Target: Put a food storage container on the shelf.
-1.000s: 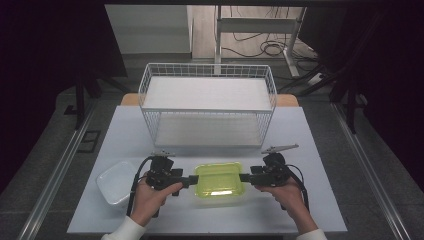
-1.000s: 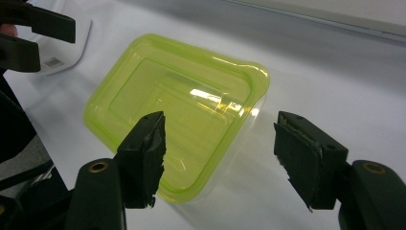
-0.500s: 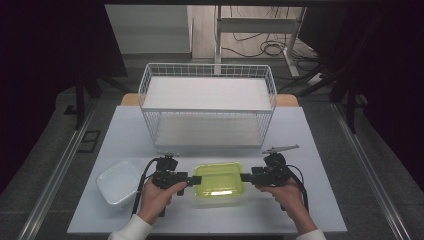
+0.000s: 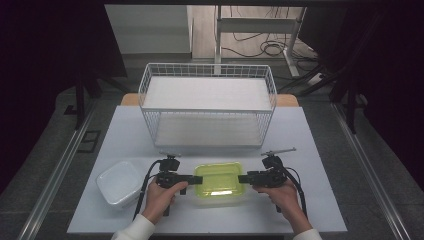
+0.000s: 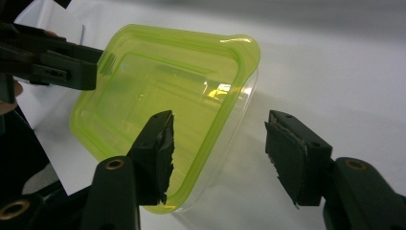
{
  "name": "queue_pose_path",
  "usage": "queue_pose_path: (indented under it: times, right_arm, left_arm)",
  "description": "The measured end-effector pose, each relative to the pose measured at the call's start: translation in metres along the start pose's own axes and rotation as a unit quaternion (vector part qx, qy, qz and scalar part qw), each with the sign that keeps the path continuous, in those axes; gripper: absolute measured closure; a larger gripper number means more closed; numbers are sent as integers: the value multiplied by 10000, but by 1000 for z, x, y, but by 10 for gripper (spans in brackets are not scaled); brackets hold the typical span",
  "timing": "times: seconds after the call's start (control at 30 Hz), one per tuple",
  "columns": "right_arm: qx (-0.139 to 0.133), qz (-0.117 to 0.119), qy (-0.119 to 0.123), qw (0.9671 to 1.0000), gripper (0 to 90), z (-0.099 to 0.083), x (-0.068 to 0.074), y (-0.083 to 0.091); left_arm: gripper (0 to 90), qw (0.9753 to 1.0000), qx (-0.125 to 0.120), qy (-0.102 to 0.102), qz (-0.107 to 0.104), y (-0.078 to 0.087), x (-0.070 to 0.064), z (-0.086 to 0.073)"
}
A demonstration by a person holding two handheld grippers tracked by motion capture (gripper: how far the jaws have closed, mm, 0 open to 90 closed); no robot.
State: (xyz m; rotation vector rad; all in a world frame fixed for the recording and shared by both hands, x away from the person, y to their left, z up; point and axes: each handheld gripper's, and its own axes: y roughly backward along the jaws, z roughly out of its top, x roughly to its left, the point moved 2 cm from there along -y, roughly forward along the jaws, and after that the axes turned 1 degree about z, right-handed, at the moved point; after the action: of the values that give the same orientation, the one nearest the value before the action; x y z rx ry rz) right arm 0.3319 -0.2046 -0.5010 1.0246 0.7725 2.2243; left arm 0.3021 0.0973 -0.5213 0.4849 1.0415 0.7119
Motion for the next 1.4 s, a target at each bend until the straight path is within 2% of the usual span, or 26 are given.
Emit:
queue_pose_path:
  times: [0.1,0.23,0.27,0.33,0.4,0.47,0.57,0.7,0.97,1.07,1.23,1.3,1.4]
  right_arm:
    - [-7,40,-59,10000,470,0,-1,-2]
    - [60,111,-120,9998,517,-1,-3,-6]
    - [101,211,-195,9995,557,-2,-3,-9]
    - [117,276,-259,9992,580,-2,-4,-10]
    - [139,507,-413,9978,640,-4,-6,-12]
    - [170,545,-497,9971,686,-5,-8,-12]
    - [153,636,-585,9961,706,-6,-9,-11]
    - [79,680,-646,9956,739,-5,-8,-8]
    - [-168,782,-541,9953,793,-3,-5,0]
    - [-224,661,-340,9970,797,-1,-1,4]
    - [-307,651,-186,9972,798,0,2,7]
    - [-342,638,-113,9973,798,1,3,9]
    - [-506,661,48,9965,799,4,7,14]
  left_arm:
    - [511,9999,35,102,-88,-2,3,-1]
    - [609,9998,49,81,-161,-4,4,-1]
    - [626,9998,53,85,-196,-4,4,-1]
    - [639,9995,76,112,-296,-4,5,-1]
    - [670,9994,73,122,-315,-5,5,-1]
    - [684,9992,67,162,-356,-5,5,-1]
    - [697,9991,57,176,-387,-4,6,-2]
    - [738,9980,-27,328,-548,-1,8,-3]
    - [778,9981,-190,207,-555,5,4,-3]
    - [783,9982,-245,99,-530,7,1,-3]
    - [786,9980,-376,-39,-512,13,-3,-1]
    - [785,9975,-406,-30,-584,16,-4,-1]
    - [785,9975,-469,-238,-481,22,-9,1]
